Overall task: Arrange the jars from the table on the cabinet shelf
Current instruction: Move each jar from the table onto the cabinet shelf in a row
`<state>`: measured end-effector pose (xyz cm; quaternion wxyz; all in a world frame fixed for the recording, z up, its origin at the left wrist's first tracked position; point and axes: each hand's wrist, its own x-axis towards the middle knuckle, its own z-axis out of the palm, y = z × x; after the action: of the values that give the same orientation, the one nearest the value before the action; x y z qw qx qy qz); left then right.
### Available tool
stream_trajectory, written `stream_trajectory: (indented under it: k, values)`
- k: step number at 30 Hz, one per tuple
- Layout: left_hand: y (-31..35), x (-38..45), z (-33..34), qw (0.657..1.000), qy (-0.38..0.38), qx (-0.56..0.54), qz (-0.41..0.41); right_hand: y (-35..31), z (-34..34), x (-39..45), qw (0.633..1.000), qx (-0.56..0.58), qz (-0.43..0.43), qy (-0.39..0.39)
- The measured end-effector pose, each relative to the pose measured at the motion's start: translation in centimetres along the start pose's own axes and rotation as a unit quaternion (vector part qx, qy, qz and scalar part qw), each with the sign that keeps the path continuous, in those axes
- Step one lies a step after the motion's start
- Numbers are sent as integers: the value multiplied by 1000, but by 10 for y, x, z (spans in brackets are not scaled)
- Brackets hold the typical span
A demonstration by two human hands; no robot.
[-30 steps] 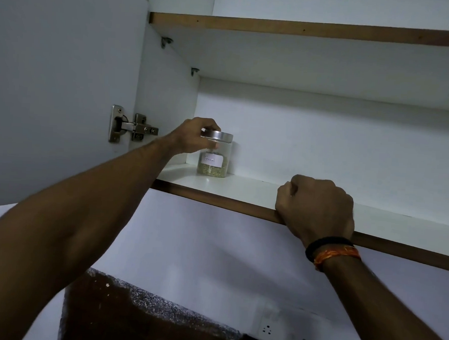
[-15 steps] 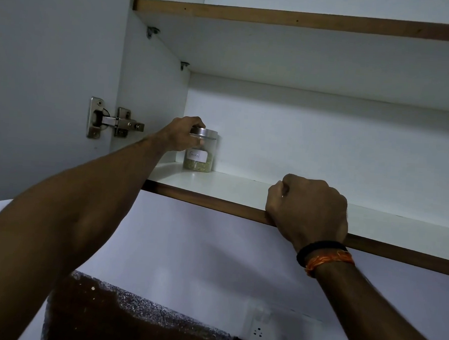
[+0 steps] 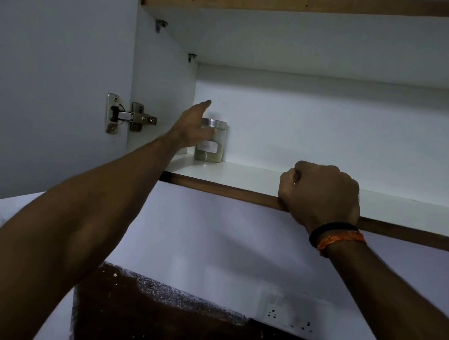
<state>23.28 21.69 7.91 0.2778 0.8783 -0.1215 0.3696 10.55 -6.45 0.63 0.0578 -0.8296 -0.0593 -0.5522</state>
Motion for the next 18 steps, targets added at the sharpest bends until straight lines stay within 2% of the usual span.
stream_trajectory:
  k: [4, 12, 15, 18]
  values:
    - [27, -24, -16, 1000, -1, -13, 28, 0, 0, 0, 1000, 10, 7, -16]
    - [82, -128, -29, 991, -72, -33, 106, 1, -8, -6, 998, 16, -8, -52]
    - [98, -170, -35, 987, -58, -5, 150, -1, -10, -17, 998, 23, -10, -58]
    - [110, -220, -36, 983, -3, -6, 186, -15, -19, -40, 997, 20, -12, -75]
